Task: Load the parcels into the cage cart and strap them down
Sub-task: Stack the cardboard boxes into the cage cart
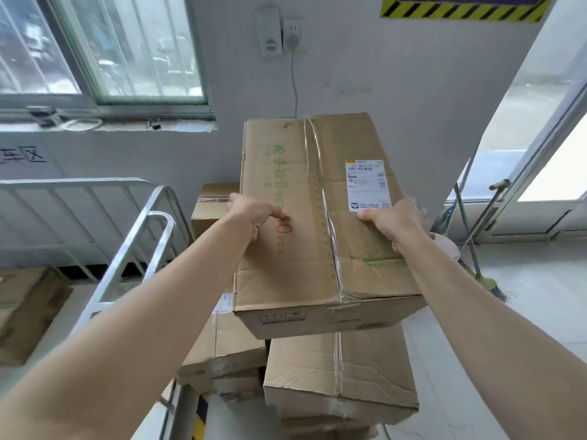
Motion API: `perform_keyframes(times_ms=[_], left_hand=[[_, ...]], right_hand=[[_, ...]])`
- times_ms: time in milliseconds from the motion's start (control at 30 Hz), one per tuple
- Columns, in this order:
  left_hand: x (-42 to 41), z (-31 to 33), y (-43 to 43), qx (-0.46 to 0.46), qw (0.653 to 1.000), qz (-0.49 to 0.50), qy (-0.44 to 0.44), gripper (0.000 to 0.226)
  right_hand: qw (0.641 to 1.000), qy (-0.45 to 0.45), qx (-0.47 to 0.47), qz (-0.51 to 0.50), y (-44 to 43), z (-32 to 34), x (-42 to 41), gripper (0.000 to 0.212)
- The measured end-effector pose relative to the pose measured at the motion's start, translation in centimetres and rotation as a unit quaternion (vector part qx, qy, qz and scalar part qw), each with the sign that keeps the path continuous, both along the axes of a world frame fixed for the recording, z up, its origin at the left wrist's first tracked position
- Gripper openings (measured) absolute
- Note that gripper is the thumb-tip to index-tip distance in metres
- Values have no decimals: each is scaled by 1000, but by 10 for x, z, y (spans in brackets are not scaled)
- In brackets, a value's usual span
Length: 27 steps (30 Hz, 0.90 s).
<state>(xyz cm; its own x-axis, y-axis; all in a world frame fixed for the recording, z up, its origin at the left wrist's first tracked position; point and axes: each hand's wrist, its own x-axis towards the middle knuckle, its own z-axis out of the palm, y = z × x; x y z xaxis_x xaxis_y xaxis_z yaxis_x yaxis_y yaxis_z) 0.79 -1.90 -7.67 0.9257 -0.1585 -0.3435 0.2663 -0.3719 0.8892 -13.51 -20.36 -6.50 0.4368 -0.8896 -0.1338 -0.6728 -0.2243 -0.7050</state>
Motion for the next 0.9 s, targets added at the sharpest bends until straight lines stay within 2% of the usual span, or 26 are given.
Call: perform_keyframes(times_ms=[100, 267, 400, 500, 567, 900], left_hand=[[6, 31, 50, -8, 996, 70, -47, 99], [11, 79, 132, 4, 985, 135, -112, 100], [17, 108, 228, -9, 968, 206, -142, 117], [18, 124, 303, 5, 950, 266, -166, 97], [24, 130, 355, 14, 937, 299, -180, 89], [64, 120, 553, 4, 898, 402, -179, 90]], right_hand=[[996, -31, -16, 86, 35, 32, 17, 90], [981, -95, -41, 163, 97, 74, 55, 82], [961, -139, -33, 238, 178, 99, 94, 78], [941, -161, -30, 296, 250, 109, 128, 94], [927, -172, -20, 333, 299, 113, 149, 95], [897, -145, -19, 416, 498, 118, 242, 96]])
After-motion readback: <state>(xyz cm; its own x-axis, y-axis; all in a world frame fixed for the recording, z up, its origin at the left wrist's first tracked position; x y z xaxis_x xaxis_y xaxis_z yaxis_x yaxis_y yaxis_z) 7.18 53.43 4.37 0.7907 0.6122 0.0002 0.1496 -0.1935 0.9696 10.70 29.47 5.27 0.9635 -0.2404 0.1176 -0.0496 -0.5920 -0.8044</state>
